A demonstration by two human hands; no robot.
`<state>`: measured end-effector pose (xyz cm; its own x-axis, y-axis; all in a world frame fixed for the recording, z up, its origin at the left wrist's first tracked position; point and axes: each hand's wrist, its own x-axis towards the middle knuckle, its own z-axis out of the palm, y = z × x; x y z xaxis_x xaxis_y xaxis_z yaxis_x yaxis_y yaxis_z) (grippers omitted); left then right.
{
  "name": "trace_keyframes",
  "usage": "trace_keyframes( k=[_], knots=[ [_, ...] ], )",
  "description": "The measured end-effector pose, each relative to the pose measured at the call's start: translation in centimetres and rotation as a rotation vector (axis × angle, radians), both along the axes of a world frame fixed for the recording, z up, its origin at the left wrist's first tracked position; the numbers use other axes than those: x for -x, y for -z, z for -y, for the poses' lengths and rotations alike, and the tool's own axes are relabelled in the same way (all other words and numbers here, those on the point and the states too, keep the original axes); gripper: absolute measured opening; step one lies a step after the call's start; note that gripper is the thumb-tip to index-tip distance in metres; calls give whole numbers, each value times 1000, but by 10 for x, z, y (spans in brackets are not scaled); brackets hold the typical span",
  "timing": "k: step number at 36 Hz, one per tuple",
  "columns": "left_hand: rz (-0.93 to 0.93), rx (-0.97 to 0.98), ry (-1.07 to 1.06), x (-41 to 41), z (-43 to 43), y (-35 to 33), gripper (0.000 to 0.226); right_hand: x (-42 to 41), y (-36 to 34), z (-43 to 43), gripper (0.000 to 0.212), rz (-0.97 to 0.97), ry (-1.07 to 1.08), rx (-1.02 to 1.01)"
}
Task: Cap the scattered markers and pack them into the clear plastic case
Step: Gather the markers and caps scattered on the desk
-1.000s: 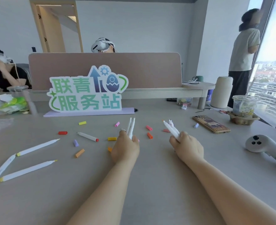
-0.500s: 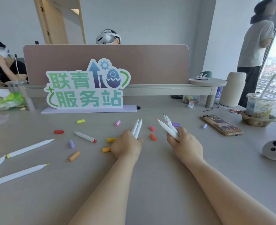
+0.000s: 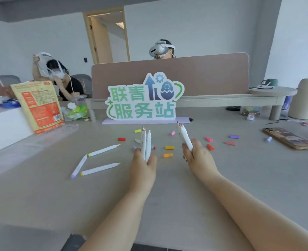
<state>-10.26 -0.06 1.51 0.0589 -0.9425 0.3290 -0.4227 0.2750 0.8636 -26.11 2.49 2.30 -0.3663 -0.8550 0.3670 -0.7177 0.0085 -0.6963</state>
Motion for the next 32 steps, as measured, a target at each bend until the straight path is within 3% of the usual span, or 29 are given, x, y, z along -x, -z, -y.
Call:
trace_keyframes(
  k=[8,13,17,25,32],
  knots=[
    [85,37,-100,-130,7,6,12,-89,2,21,15,21,-197,14],
    [98,28,-151,-178,19,6,18,-123,1,40,22,5,-185,48],
    [187,-2,-182,-183,37,7,24,-132,1,55,12,3,-167,68],
    [304,6,-181,-182,51,9,37,-147,8,74,25,-210,-215,93],
    [375,-52,-168,-180,49,10,39,-144,11,71,23,-162,-224,112]
  ],
)
